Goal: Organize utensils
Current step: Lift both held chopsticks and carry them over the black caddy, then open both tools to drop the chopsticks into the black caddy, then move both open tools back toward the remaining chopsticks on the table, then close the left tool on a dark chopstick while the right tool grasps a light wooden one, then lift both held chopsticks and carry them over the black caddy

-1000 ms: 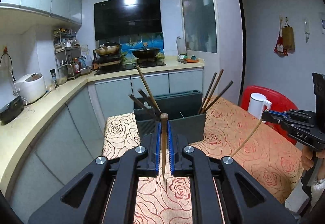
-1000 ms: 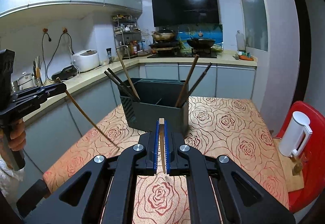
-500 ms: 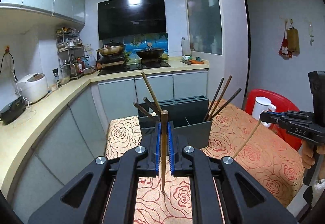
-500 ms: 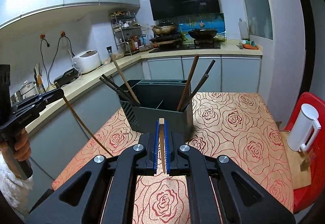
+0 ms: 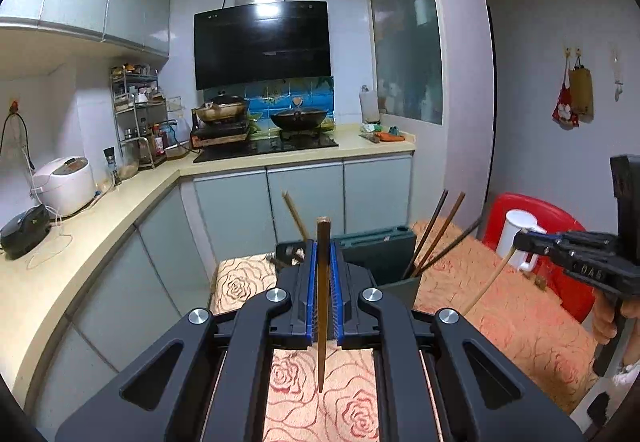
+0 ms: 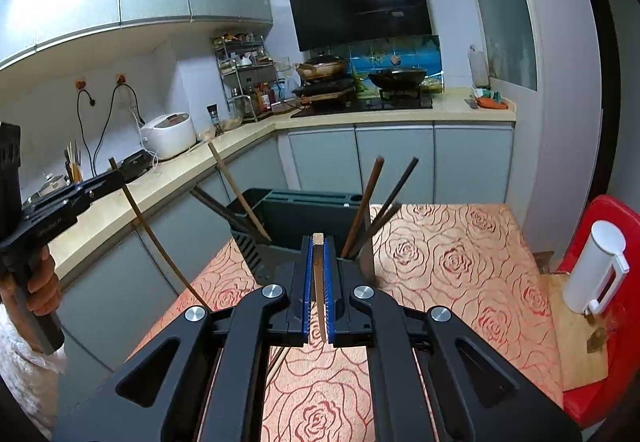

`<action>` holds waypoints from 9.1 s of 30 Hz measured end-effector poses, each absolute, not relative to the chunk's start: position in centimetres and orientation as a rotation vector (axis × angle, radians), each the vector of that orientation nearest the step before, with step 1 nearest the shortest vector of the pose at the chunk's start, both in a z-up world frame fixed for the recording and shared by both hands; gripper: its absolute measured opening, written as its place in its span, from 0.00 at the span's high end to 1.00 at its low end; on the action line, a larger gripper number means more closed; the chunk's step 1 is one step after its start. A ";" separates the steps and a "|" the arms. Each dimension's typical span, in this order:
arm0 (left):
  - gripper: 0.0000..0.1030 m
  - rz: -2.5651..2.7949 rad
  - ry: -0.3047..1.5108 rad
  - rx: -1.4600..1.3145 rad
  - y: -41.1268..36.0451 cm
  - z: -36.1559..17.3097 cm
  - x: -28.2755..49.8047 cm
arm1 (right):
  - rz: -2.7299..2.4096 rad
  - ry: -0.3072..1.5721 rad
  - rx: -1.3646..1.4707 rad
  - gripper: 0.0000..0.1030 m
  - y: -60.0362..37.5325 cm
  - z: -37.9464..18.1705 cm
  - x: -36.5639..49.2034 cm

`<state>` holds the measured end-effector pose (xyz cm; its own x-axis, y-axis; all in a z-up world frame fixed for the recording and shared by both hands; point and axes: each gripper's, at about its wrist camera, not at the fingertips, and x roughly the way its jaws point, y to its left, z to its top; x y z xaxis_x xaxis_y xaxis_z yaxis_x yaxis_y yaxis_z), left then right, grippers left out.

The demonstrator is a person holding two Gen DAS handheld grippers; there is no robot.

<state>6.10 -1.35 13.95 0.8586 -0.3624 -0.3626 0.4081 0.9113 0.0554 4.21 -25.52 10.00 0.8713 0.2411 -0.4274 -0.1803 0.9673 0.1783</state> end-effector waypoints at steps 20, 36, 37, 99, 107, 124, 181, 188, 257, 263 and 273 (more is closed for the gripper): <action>0.94 -0.416 0.298 0.076 -5.3 20.2 10.0 | 0.224 0.409 0.133 0.94 -25.1 13.8 7.1; 0.94 -0.362 0.282 0.028 -8.8 21.4 16.1 | 0.154 0.388 0.167 0.94 -25.9 15.4 12.1; 0.94 -0.361 0.289 0.023 -8.8 21.1 16.5 | 0.152 0.392 0.167 0.94 -25.9 15.3 12.4; 0.30 -0.373 0.622 0.098 -2.6 -2.4 7.0 | 0.059 0.575 0.042 0.63 -25.2 -1.1 3.9; 0.30 -0.396 0.679 0.160 -3.1 -6.3 3.8 | 0.057 0.632 0.047 0.63 -24.5 -4.5 2.4; 0.30 -0.541 0.797 0.205 -5.0 -9.9 -1.6 | 0.052 0.648 0.065 0.63 -24.7 -5.4 2.0; 0.94 -0.353 0.812 0.174 -2.6 -10.7 0.8 | 0.194 0.832 -0.052 0.74 -16.2 -10.1 2.1; 0.94 -0.354 0.808 0.171 -2.5 -10.7 0.8 | 0.247 0.822 -0.066 0.74 -15.3 -10.3 2.3; 0.94 -0.405 0.476 0.071 -1.7 7.6 6.2 | 0.264 0.503 0.173 0.93 -23.6 5.2 3.1; 0.94 -0.421 0.469 0.088 -2.8 9.4 7.9 | 0.245 0.478 0.168 0.93 -24.3 8.4 5.2; 0.94 -0.463 0.410 0.063 -5.6 14.9 10.9 | 0.209 0.435 0.135 0.93 -24.2 12.6 8.9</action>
